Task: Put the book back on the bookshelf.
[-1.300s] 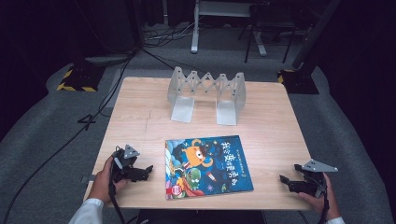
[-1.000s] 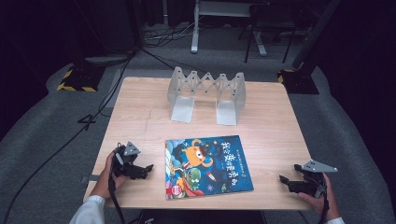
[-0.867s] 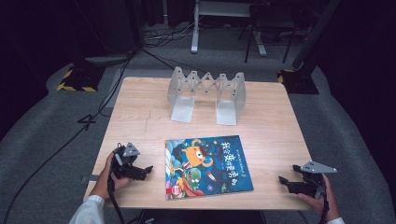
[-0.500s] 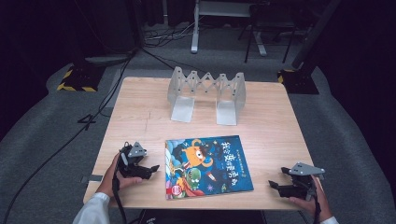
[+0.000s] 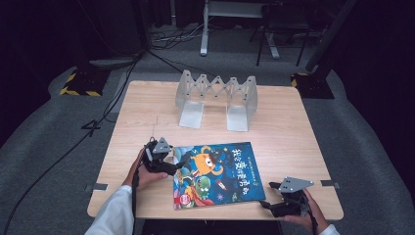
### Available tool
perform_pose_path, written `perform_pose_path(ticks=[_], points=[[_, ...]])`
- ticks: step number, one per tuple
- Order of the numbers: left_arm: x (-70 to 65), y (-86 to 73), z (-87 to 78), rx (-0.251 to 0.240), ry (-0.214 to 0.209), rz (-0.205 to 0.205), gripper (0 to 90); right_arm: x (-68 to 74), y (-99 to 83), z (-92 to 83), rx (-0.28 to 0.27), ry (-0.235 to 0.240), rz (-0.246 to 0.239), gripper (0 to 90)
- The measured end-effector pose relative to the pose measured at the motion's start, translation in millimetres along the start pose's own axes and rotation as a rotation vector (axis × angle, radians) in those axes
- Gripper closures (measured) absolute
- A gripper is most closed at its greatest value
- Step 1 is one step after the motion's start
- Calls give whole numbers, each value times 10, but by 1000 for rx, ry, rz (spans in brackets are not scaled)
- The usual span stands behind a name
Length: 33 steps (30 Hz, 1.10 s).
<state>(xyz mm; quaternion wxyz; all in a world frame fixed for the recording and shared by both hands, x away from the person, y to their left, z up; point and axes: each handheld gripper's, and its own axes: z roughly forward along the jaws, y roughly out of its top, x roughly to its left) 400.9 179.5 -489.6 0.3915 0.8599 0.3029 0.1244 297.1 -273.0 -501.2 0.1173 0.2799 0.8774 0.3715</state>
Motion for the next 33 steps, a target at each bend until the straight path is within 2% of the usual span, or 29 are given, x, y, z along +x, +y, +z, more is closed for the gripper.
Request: perform_pose_path(ticks=[1,2,4,6,11,14,17,25,33], points=[[25,29,48,9,-5,5,189,12,6,11,2,-12,-6,216],[30,46,87,13,-11,0,183,9,19,18,1,1,1,218],[39,65,149,23,-1,14,182,8,21,22,2,-2,0,219],[40,74,225,41,-24,9,178,9,44,48,3,-12,-5,216],[64,100,289,34,-70,22,177,-3,79,88,2,-9,-9,205],[48,113,302,42,-83,38,154,-12,92,101,7,-2,-15,196],[39,121,297,53,-80,38,153,-21,96,103,8,2,-15,197],[88,153,331,43,-67,31,170,-26,129,137,7,10,-30,197],[82,156,355,40,-76,22,155,-29,123,135,3,7,-25,201]])
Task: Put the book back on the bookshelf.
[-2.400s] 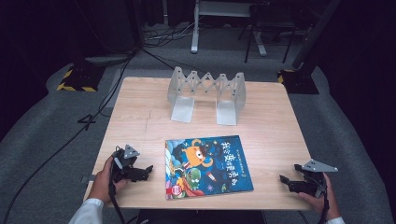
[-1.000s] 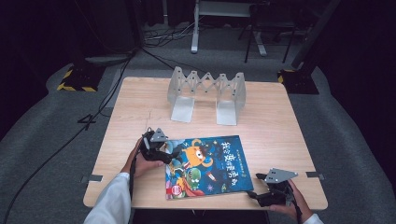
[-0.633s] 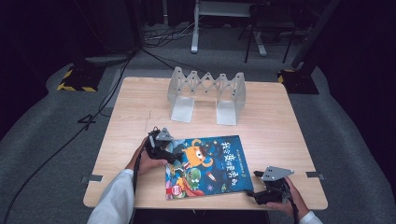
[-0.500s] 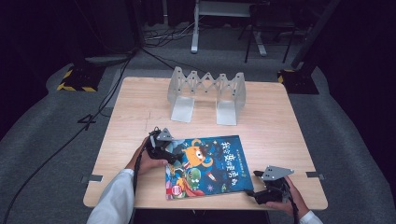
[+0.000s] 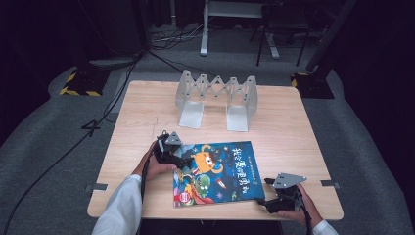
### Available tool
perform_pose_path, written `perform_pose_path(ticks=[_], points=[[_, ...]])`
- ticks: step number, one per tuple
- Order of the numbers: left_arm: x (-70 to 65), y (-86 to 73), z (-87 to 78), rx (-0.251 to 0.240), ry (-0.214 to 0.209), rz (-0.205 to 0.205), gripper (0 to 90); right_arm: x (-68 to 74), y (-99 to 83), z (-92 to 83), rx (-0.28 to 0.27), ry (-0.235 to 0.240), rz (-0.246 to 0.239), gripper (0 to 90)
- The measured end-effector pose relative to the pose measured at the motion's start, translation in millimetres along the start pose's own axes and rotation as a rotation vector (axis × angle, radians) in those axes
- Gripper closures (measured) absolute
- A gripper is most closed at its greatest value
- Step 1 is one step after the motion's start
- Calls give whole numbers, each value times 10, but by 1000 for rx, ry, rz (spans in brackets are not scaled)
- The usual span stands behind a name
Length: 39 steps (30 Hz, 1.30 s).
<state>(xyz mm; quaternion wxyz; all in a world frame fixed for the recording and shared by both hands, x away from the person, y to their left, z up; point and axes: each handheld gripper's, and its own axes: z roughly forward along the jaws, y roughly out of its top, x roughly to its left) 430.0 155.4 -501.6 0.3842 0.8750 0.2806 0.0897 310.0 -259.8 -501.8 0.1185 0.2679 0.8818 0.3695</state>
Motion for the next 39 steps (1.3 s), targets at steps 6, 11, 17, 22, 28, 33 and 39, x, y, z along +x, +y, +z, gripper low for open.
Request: perform_pose_path(ticks=[6,11,17,22,28,33,39], points=[[-51,-36,-67,27,-7,11,154,-21,-27,-35,-11,-36,19,264],[-119,-117,-142,24,-9,17,154,-72,-39,-59,-17,-77,36,316],[-221,-231,-252,26,-8,15,154,-136,10,-26,-13,-84,30,358],[-298,-305,-342,41,-9,16,154,-232,48,13,-13,-93,46,367],[-439,-428,-456,41,-15,23,155,-361,97,64,-14,-122,78,391],[-575,-519,-531,35,-11,15,155,-459,142,120,-19,-146,111,391],[-740,-612,-621,35,-12,10,156,-533,199,187,-24,-172,130,376]])
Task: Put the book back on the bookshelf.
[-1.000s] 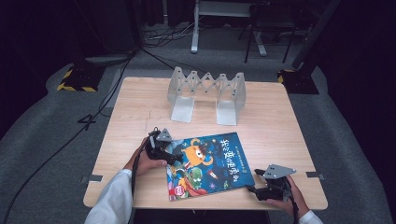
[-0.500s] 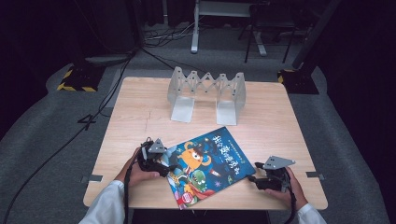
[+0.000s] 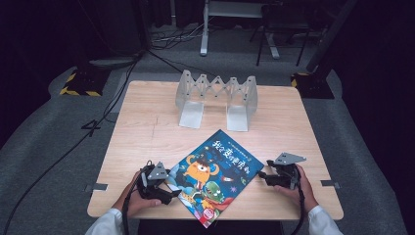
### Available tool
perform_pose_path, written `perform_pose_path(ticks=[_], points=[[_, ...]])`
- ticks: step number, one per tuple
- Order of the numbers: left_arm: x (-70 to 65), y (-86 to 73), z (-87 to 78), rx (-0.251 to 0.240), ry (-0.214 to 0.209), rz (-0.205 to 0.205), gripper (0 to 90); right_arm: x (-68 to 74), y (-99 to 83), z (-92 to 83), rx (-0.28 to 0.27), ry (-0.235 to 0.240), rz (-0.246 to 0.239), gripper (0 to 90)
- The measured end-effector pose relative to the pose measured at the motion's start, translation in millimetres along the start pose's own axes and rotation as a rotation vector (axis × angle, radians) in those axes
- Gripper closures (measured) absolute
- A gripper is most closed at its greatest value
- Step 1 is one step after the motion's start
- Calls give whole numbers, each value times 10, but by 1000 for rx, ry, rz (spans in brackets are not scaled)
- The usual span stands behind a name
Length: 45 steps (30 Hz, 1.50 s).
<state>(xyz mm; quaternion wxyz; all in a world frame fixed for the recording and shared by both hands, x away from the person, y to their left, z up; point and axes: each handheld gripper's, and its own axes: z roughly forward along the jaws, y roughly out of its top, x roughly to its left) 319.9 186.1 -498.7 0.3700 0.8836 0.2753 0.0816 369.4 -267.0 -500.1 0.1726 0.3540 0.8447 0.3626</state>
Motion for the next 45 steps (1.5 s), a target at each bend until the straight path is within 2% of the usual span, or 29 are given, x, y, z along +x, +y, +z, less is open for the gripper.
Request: perform_pose_path(ticks=[3,6,8,9,10,14,15,16,19,20,23,25,27,29,30,31,33,34,36,38,40,41,43,45], points=[[-44,-28,-35,2,1,-3,167,-7,29,25,6,-13,8,366],[-48,-68,-112,-16,-4,-15,204,3,48,42,6,-32,4,363],[-1,-86,-200,-41,37,-24,205,31,38,21,15,-30,13,359],[-1,-86,-200,-41,37,-24,205,31,38,21,15,-30,13,359],[42,-90,-231,-54,56,-36,205,51,33,14,16,-27,13,355],[232,-89,-270,-65,125,-74,208,195,14,-27,26,13,-27,347],[287,-95,-265,-65,128,-85,209,241,11,-33,28,31,-39,343],[326,-106,-249,-64,114,-109,209,272,11,-32,27,42,-49,343],[369,-143,-150,-19,86,-100,207,344,28,-12,25,63,-63,341],[366,-150,-139,-28,57,-106,204,357,39,6,22,73,-64,336],[317,-143,-118,-19,7,-92,208,348,76,50,27,77,-58,299],[261,-141,-103,-17,-33,-67,205,316,96,73,33,83,-54,287],[229,-135,-96,-15,-45,-58,205,287,118,104,33,82,-47,279],[109,-123,-76,-10,-77,-28,207,264,156,140,33,64,-52,276],[109,-123,-76,-10,-77,-28,208,256,180,161,31,52,-57,278],[32,-121,-74,5,-66,-3,190,251,205,183,34,41,-54,279],[-9,-136,-101,19,-47,9,210,228,249,224,36,22,-51,280],[-11,-157,-115,12,-40,1,223,215,265,242,37,19,-44,284],[5,-212,-150,-14,-52,-40,218,184,281,274,28,6,-25,286],[17,-233,-168,-20,-53,-52,218,176,281,281,24,1,-20,287],[15,-249,-174,-31,-60,-72,213,172,267,277,22,6,15,307],[3,-247,-168,-31,-58,-69,202,194,259,258,29,6,16,308],[-43,-236,-148,-33,-77,-59,202,261,231,216,33,21,-9,308],[-79,-219,-131,-22,-67,-38,177,326,194,174,34,43,-21,308]])
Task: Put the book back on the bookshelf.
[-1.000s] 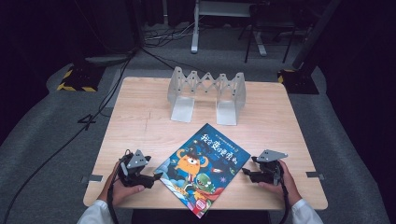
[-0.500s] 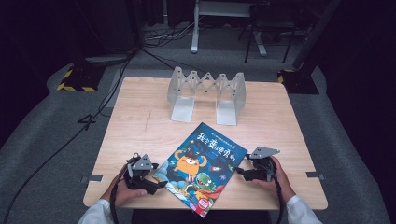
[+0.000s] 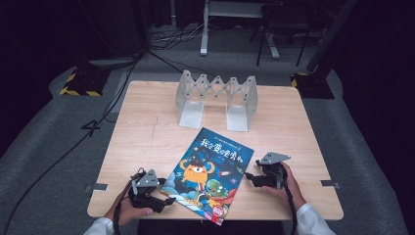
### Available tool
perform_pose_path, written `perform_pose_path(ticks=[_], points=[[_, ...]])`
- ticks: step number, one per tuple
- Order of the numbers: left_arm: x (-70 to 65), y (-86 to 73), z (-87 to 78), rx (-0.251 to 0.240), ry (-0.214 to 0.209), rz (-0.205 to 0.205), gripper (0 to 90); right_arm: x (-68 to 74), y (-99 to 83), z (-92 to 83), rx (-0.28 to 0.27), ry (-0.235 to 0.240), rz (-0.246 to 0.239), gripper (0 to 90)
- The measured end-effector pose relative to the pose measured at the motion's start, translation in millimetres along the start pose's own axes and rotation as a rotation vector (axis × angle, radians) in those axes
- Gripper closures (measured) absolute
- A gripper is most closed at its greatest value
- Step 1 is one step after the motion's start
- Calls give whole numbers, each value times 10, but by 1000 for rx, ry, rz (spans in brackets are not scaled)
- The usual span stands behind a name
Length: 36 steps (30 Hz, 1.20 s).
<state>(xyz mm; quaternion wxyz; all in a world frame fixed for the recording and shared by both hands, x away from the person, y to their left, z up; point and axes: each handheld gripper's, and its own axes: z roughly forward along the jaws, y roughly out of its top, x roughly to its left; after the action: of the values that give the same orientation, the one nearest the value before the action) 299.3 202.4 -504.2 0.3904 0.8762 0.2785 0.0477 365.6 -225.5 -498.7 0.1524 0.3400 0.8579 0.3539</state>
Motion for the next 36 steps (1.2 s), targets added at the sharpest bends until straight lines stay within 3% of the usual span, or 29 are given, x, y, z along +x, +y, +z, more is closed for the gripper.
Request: perform_pose_path(ticks=[4,9,15,22,26,29,32,35,36], points=[[-16,-3,2,-16,-34,-37,189,120,-82,-76,-3,28,-11,307],[-127,40,69,-11,-30,-15,189,211,-147,-147,-4,31,-28,305],[-301,134,201,-5,-64,26,192,103,-142,-139,2,28,-14,289],[-428,195,289,3,-56,57,197,-46,-154,-144,0,3,15,287],[-405,174,248,6,-54,55,241,-62,-159,-163,10,2,17,288],[-368,116,176,15,-15,57,240,-35,-172,-196,23,9,10,298],[-201,23,55,7,36,24,240,44,-210,-231,19,33,-18,296],[-91,5,26,-10,33,-7,243,115,-203,-241,27,44,-42,301],[-86,23,43,-6,50,1,243,117,-198,-239,29,41,-44,295]])
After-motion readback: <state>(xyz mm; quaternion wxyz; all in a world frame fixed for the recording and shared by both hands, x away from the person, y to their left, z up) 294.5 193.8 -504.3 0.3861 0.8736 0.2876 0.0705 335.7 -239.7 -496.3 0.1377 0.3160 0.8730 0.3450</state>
